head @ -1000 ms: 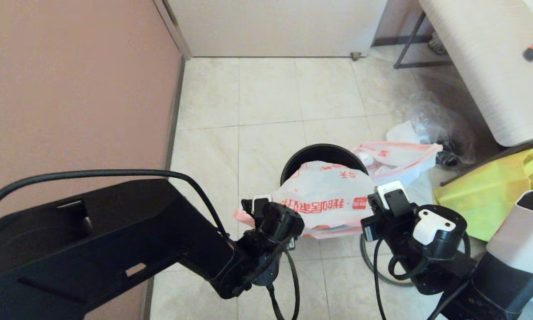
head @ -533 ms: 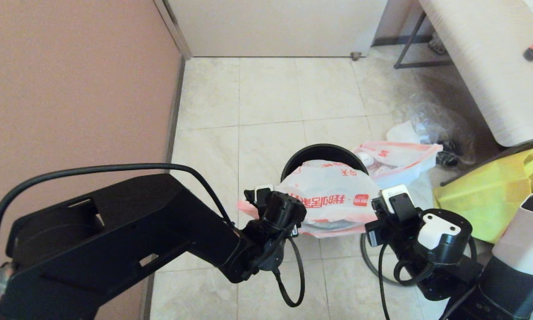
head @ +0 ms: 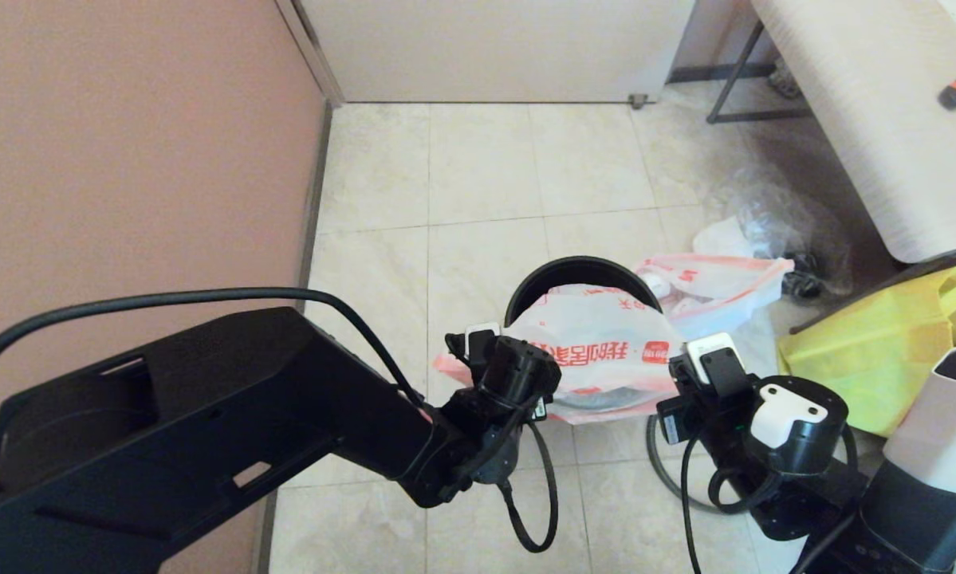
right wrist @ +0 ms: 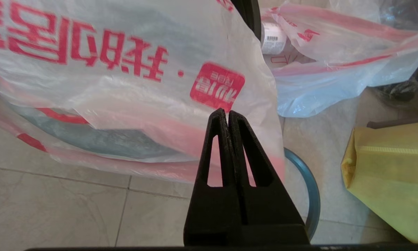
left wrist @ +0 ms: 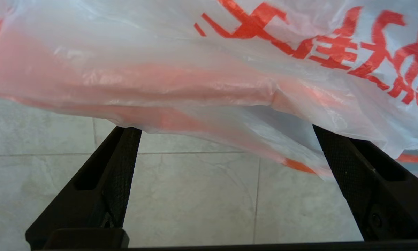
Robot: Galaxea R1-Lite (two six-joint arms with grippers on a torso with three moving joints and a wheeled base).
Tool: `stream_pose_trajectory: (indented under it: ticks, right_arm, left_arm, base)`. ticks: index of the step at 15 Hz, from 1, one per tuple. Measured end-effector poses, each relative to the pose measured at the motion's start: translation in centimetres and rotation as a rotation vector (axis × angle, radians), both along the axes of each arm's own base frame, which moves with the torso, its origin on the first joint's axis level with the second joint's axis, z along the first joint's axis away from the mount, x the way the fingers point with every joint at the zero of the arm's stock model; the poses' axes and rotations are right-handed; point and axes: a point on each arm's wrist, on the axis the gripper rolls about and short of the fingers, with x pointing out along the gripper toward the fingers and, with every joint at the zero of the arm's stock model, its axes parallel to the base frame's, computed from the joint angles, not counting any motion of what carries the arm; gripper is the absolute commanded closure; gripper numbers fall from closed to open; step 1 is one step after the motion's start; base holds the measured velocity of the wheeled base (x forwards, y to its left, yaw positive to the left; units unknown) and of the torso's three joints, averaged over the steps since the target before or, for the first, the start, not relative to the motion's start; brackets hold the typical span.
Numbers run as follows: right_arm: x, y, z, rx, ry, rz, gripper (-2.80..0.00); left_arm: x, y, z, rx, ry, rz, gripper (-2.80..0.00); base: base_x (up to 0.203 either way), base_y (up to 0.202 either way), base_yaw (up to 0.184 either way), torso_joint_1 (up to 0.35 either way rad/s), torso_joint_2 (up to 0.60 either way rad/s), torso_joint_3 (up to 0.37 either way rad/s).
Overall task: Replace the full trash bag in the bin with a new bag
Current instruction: Put the new garbage bag on the trash can
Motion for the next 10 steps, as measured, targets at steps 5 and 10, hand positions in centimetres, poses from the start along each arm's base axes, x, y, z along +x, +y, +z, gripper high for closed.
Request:
stream_pose_trajectory:
  ticks: [5,10]
  right_arm:
    - [0.2,-0.2,-0.2,-0.002,0.007,-0.008,0.0]
    - [0.6,-0.7,-0.7,0.01,0.023,-0.028,0.0]
  left_arm:
    - [0.0,-0.9,1.0,0.002,0.001,-0.018,-2.8]
    - [0.7,-2.4,1.4,0.007,0.014,-0.034,-2.8]
  base:
    - [0.0,0.0,0.0,0.0,0.0,0.0]
    - [0.0,0.0,0.0,0.0,0.0,0.0]
